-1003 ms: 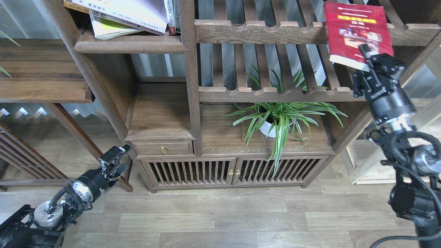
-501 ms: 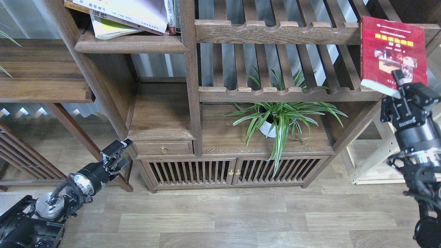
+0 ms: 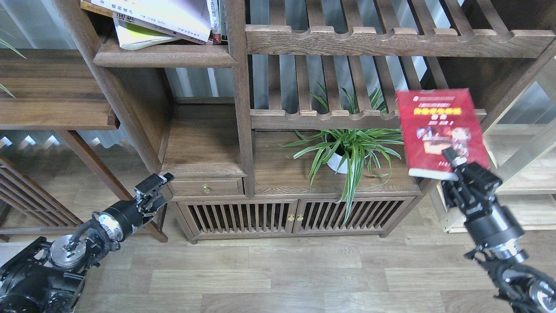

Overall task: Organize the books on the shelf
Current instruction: 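Lower the held red book down toward the left gripper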

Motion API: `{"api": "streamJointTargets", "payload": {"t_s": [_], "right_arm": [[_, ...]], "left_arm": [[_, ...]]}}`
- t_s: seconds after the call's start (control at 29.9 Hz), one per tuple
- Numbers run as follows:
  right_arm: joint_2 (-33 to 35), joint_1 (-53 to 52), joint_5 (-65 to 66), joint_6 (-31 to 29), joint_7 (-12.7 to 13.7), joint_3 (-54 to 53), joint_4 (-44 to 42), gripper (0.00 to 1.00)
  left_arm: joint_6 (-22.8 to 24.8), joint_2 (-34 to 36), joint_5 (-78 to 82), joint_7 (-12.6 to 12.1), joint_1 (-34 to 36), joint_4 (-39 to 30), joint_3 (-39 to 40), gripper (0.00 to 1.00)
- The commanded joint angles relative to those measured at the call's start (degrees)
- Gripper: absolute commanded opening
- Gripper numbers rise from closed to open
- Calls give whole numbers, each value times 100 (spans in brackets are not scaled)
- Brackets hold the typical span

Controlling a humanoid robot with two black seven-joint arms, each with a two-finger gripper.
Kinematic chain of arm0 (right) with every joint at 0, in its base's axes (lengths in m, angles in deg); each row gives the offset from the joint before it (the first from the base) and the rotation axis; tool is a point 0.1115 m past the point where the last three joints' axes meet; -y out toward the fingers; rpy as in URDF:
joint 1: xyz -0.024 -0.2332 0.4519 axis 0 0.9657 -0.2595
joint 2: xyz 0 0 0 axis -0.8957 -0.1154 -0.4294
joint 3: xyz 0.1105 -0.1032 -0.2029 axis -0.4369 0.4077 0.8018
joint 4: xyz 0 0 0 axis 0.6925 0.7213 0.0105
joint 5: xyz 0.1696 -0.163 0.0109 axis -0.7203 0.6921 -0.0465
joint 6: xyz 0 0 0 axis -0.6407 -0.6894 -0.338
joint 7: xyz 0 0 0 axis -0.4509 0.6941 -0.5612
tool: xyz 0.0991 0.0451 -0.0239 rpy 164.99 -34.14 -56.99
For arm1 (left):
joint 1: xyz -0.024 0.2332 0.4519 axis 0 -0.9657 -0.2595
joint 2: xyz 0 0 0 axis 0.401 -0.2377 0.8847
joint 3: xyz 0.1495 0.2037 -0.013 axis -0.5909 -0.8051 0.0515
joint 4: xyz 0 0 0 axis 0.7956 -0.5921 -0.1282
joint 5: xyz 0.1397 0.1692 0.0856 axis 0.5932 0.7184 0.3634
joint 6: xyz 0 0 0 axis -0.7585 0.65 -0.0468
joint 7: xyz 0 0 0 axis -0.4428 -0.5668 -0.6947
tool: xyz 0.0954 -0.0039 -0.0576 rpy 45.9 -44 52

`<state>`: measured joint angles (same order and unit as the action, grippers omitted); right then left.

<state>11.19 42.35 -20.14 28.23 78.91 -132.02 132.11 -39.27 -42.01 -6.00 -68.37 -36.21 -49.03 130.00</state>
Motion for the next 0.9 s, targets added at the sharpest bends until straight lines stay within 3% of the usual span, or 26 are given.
{"api": "streamJointTargets", "payload": {"t_s": [0.0,0.64,0.87], "right_arm": [[-18,207,168,0,-2,403,6,19],[-756,111,1584,0,-2,2328,-81,22],[-783,-206,1488,0,-2,2477,-222,22]], "left_arm": [[0,-9,-26,0,-44,-14,-207,98],[0,281,-659,0,-958,-971,-1201,98],[0,299,-721,0,-1670,-2201,-1543,98]]}}
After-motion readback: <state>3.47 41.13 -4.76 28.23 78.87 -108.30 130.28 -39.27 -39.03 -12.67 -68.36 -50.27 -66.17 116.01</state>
